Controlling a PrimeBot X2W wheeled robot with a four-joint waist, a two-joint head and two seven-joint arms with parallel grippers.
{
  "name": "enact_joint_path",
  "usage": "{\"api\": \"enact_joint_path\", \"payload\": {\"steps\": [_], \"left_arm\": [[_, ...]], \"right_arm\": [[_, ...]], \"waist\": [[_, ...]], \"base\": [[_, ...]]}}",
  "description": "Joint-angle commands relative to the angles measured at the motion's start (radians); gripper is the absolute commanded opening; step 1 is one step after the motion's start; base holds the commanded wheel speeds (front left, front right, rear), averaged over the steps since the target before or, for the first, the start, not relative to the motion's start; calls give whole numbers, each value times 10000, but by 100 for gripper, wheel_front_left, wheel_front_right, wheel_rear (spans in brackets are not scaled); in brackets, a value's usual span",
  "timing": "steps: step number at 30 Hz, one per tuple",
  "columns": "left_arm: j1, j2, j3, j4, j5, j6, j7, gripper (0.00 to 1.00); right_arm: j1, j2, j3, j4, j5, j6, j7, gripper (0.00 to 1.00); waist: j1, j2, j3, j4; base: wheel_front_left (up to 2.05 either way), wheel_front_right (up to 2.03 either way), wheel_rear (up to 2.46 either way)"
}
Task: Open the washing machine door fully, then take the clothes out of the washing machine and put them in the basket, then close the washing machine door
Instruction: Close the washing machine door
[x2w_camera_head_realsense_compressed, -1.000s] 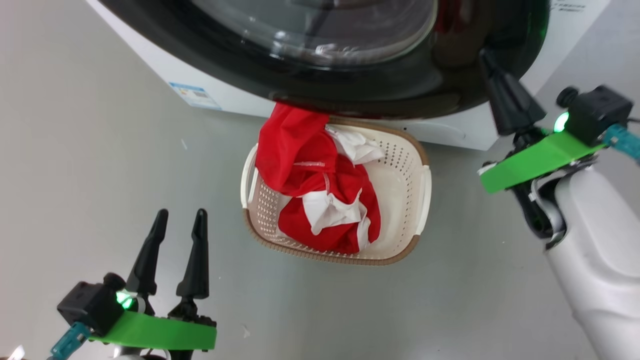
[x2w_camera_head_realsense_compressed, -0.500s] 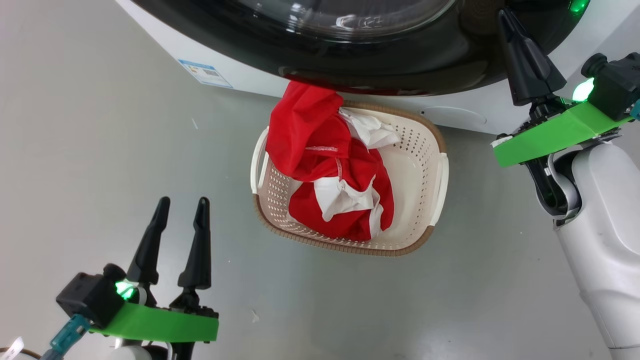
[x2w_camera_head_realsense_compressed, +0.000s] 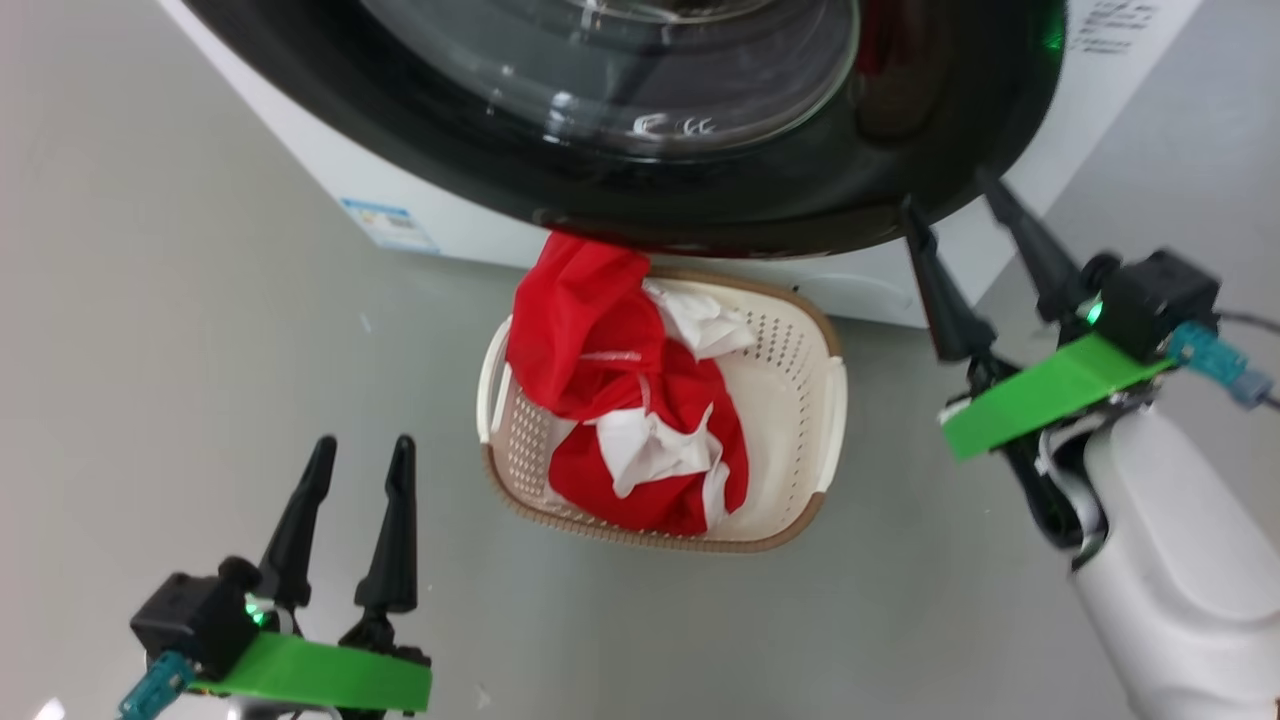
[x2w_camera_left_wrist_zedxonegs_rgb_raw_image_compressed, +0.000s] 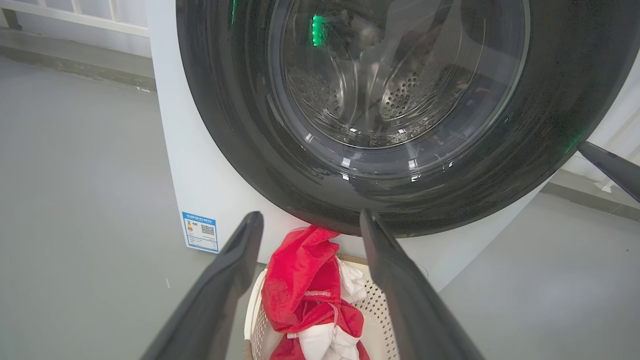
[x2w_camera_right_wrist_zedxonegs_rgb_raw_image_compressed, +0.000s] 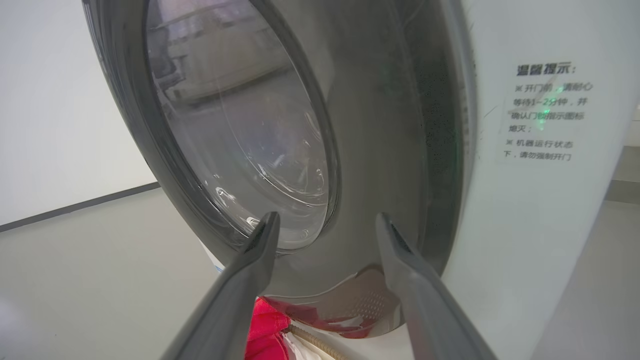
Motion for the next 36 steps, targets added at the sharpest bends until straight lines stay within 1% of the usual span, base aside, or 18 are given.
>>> {"api": "enact_joint_path", "payload": {"steps": [1, 9, 17, 25, 36], "left_arm": [[226, 128, 432, -115, 156, -56, -78, 100], [753, 127, 771, 55, 511, -56, -78, 100], [1253, 262, 1045, 190, 601, -56, -78, 100], [1576, 488, 1201, 275, 594, -56, -78, 100], [2159, 597, 1584, 230, 596, -56, -78, 100]], "right_arm": [[385, 152, 163, -240, 53, -36, -63, 100], [1764, 446, -132, -312, 68, -36, -63, 100], [2937, 478, -233, -377, 46, -36, -63, 100], [3574, 430, -383, -441, 34, -36, -63, 100], [4302, 370, -608, -550, 30, -36, -63, 100]], "waist": [[0, 0, -484, -382], [0, 0, -1299, -1052], [0, 0, -1997, -1617], [0, 0, -2453, -2189], [0, 0, -3073, -2927]], "base": [[0, 0, 0], [0, 0, 0], [0, 0, 0], [0, 0, 0], [0, 0, 0]]}}
